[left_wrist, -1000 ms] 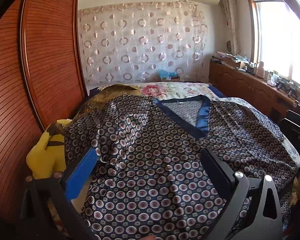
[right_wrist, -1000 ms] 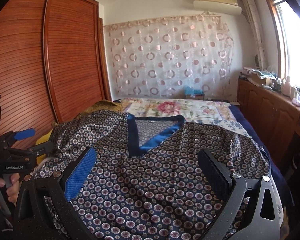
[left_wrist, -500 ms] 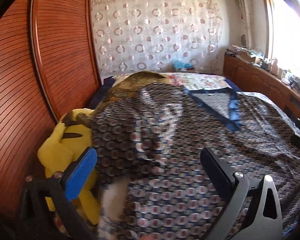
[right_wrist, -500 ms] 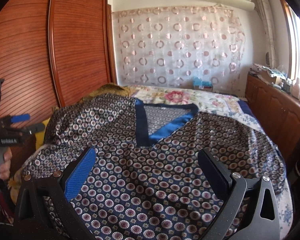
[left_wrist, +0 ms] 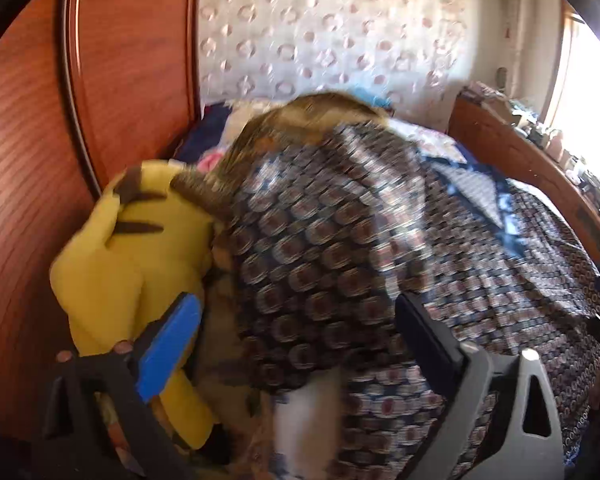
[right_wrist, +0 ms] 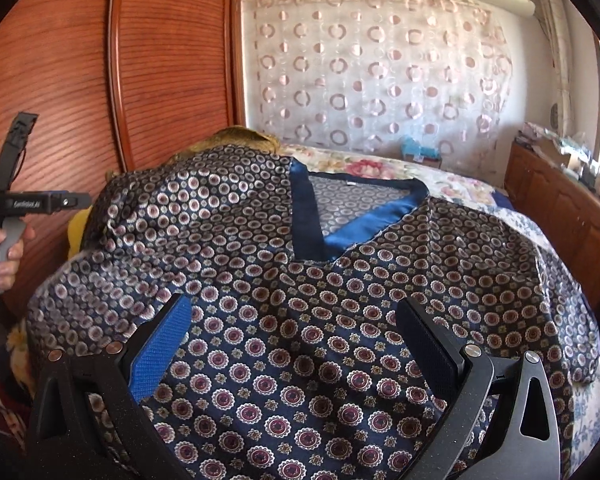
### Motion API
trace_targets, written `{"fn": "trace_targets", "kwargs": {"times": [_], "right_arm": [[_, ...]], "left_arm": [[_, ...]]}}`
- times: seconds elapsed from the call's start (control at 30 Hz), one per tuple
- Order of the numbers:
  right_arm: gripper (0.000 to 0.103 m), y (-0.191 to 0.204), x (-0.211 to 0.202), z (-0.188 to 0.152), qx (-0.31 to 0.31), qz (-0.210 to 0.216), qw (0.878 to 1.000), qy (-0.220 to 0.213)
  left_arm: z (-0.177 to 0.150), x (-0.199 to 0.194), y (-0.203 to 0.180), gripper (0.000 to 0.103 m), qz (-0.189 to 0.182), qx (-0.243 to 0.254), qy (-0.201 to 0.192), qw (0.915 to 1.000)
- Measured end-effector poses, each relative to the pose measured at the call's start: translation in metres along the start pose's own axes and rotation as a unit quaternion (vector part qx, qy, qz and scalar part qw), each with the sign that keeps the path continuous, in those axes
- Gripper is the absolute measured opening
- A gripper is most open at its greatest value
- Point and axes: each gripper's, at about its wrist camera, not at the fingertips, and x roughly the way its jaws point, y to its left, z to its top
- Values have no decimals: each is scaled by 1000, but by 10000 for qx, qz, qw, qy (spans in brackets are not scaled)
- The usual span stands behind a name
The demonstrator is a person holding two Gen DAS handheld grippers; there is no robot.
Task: Fold small clothes
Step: 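Grasp the pajama top's sleeve with the left gripper and lift it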
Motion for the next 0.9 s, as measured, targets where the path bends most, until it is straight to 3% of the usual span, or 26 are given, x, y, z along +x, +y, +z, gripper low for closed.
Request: {"fn": "trace_targets", "kwargs": {"times": [0.2, 0.27, 0.47, 0.57, 0.73, 0.9], "right_arm": [[103, 4, 8, -3, -45, 72, 9999, 73], [103, 4, 9, -3, -43, 79, 9999, 86], [103, 3, 9, -4, -16, 86, 9999, 96], [103, 1, 9, -5, 15, 109, 9999, 92], [103, 1, 8, -5, 37, 151, 9999, 72], [103, -2, 9, -5, 126, 181, 9997, 87]], "left_arm": [[-10, 23, 17, 74, -211, -290, 331, 9988], [-12, 29, 20, 51, -258, -327, 406, 9983], [-13, 27, 24, 5, -344, -294, 332, 9984], [-10, 15, 20, 0, -228, -214, 164, 9994], [3, -6, 7, 0, -105, 40, -132, 9998], [30, -29, -28, 0, -335, 456, -491, 9972]]}}
